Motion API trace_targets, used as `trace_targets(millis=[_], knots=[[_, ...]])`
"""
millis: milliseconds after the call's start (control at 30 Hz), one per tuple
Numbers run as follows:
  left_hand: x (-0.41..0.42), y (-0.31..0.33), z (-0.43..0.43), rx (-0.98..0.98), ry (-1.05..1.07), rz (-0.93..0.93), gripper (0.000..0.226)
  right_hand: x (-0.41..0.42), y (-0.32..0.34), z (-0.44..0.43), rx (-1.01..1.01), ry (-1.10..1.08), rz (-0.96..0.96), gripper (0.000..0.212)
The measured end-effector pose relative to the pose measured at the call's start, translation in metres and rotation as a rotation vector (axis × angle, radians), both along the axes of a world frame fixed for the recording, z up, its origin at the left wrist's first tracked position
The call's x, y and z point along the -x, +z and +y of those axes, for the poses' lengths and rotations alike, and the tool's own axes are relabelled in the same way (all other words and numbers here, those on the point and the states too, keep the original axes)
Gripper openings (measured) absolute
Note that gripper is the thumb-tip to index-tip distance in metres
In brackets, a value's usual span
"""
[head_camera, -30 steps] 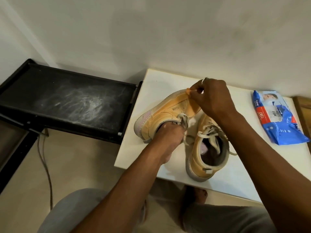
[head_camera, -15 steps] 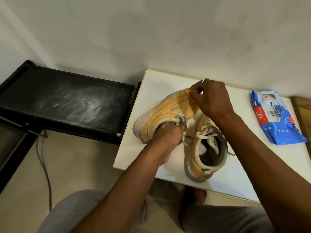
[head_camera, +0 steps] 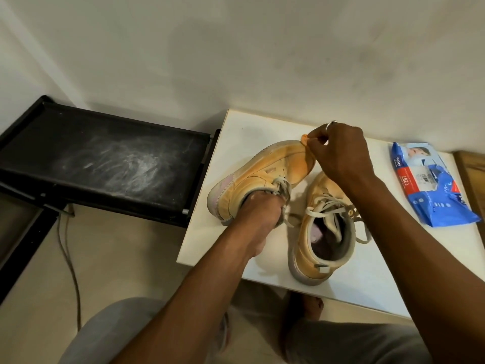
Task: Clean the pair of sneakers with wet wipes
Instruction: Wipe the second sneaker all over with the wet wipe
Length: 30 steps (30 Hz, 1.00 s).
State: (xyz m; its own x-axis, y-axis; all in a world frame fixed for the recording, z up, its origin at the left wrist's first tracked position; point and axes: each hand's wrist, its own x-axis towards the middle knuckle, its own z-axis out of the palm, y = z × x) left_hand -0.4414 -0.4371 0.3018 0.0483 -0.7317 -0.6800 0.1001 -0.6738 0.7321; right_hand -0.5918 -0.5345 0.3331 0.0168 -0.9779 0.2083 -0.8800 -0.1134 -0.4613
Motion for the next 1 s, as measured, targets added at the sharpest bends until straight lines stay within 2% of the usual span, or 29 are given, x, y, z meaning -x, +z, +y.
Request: trace_targets(millis=[133, 267, 567, 633, 733, 800, 1000], knots=[[-0.006, 0.004, -0.003, 0.034, 0.099, 0.137, 0.014, 0.001, 0.008, 0.005, -0.036, 0.105, -0.066, 0.012], [-0.009, 0.009, -0.006, 0.037, 0.116, 0.132, 0.016, -0.009, -0.004, 0.005, -0.075, 0.136, 0.037, 0.010], [-0.015, 0.022, -0.006, 0.013, 0.225, 0.220, 0.019, -0.013, 0.004, 0.004, -0.309, 0.278, 0.077, 0.009], [-0.014, 0.024, -0.005, 0.002, 0.241, 0.231, 0.019, -0.010, 0.002, 0.002, -0.276, 0.230, 0.089, 0.010], [-0.014, 0.025, -0.007, -0.003, 0.248, 0.218, 0.018, -0.010, -0.007, 0.002, -0.105, 0.114, 0.138, 0.013], [-0.014, 0.026, -0.006, 0.002, 0.252, 0.215, 0.018, -0.016, -0.010, 0.004, -0.089, 0.132, 0.117, 0.014], [-0.015, 0.027, -0.005, 0.006, 0.243, 0.230, 0.020, -0.017, 0.004, 0.005, -0.345, 0.316, 0.054, 0.003]])
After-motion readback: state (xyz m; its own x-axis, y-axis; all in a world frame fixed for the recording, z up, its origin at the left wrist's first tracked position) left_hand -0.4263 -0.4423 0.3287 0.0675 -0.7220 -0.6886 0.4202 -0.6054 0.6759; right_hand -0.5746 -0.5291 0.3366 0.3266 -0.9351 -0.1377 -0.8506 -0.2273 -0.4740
